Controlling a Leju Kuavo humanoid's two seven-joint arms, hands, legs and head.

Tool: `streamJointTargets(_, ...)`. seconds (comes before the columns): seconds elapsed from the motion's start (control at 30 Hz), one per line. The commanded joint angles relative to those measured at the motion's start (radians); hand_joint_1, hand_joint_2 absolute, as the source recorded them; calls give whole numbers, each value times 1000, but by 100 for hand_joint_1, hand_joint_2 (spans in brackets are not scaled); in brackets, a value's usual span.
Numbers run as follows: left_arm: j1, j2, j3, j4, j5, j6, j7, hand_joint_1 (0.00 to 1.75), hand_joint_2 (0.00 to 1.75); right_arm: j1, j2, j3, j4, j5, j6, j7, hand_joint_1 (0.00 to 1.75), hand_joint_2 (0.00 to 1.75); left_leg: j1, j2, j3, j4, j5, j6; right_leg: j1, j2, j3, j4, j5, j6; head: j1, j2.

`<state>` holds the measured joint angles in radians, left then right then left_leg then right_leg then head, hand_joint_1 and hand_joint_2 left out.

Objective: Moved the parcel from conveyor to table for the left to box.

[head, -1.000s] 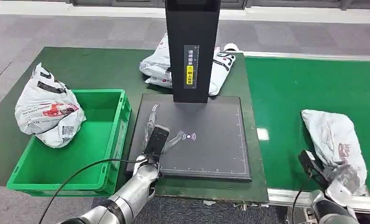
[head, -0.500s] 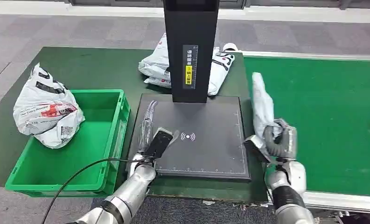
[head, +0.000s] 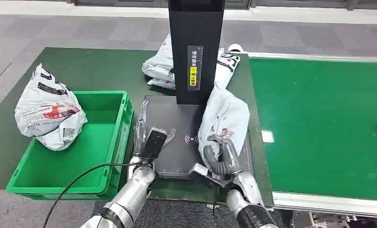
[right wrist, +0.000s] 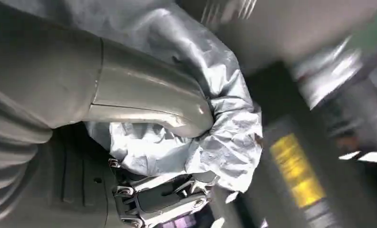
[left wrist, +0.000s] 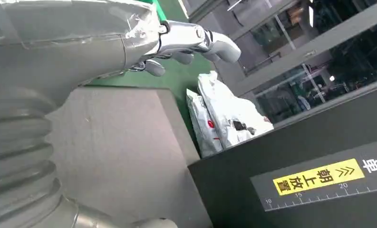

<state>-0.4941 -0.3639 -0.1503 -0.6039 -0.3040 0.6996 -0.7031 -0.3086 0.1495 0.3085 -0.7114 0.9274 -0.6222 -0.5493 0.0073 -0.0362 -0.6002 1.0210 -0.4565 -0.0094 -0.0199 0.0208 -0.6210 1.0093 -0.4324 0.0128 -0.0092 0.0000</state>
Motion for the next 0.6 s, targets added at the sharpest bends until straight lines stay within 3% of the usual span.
streamJointTargets(0.03,-63,34,-83,59,60,-1,5,0,175,20,-93,339,20,-10,45,60,175,175,0,4,5,-2,-1,0,1,-1,5,-2,-1,-1,0,0)
streamJointTargets(0.17,-104,48,-117,75,128,-35,5,0,175,10,-89,407,28,-46,119,122,175,175,1,2,4,-1,-1,0,2,-2,4,-2,0,-1,0,0)
streamJointTargets(0.2,-112,50,-115,78,143,-46,5,0,175,8,-90,410,22,-39,97,143,150,175,1,3,4,-1,-1,0,2,-2,4,-2,0,-2,0,0)
streamJointTargets(0.23,-119,52,-110,83,156,-65,5,0,175,7,-87,404,21,-49,98,151,56,175,1,3,2,0,-1,0,2,-1,2,-1,0,-1,0,0)
streamJointTargets(0.53,-125,56,-112,86,162,-69,5,0,175,5,-89,406,18,-55,102,154,56,175,0,4,3,-1,0,0,1,0,2,-1,0,-1,0,0)
streamJointTargets(0.57,-121,55,-110,85,178,-96,5,0,175,6,-91,401,15,-65,103,158,0,175,0,4,4,-1,0,0,1,0,4,-1,0,-2,0,0)
streamJointTargets(0.6,-127,58,-96,88,212,-148,5,0,175,15,-89,376,-1,-98,80,157,0,175,1,6,6,-2,-1,0,1,0,5,-2,0,-2,0,0)
